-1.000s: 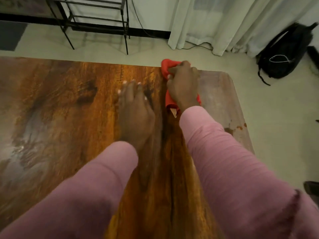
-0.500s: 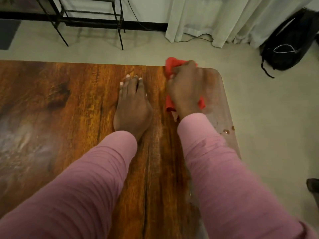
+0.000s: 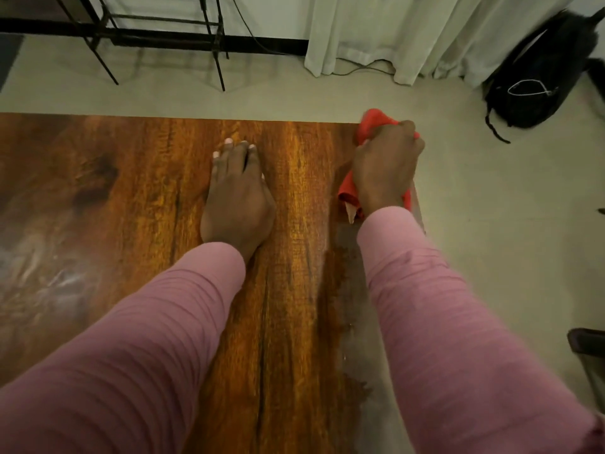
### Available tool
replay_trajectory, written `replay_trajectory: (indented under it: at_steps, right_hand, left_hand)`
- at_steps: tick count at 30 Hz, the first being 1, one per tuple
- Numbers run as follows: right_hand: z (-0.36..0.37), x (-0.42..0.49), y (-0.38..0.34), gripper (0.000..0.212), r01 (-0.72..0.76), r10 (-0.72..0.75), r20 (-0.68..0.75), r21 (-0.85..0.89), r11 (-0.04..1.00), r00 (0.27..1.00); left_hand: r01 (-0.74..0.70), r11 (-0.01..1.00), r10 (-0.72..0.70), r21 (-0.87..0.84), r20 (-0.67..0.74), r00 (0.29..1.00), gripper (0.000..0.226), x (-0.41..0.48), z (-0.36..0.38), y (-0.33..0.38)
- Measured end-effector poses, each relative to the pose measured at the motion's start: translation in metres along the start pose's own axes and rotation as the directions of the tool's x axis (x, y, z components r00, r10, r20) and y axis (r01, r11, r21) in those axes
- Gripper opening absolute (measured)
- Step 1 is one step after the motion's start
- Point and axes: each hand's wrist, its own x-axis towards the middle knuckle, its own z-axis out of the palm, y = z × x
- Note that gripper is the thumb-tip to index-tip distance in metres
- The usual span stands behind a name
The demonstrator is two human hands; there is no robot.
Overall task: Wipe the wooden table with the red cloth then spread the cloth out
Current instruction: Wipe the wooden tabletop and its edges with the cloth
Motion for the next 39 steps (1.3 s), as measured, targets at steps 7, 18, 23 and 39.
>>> replay_trajectory:
  at_steps: [7,18,23,39]
  right_hand:
    - [-0.002,-0.031,0.006,0.027,0.504,-0.51,0.263,0.095,0.859,0.819]
    - [0.001,-0.069,-0.011,0.022,0.287,-0.301,0.158,0.104,0.952,0.94]
    - [-0.014,-0.074,0.018,0.024,0.424,-0.429,0.217,0.072,0.903,0.877]
    - [-0.031,-0.072,0.041,0.027,0.315,-0.315,0.175,0.029,0.949,0.933]
  left_hand:
    - [0.011,1.0,-0.011,0.011,0.004,1.0,0.049,-0.004,-0.004,-0.002]
    - [0.008,0.999,-0.01,0.031,0.055,0.998,0.051,0.002,-0.003,0.004]
    - [-0.002,1.0,0.001,0.021,0.06,0.998,0.05,-0.001,-0.004,0.0]
    - [-0.04,0.999,0.041,-0.007,0.03,0.999,0.05,-0.005,-0.007,0.001]
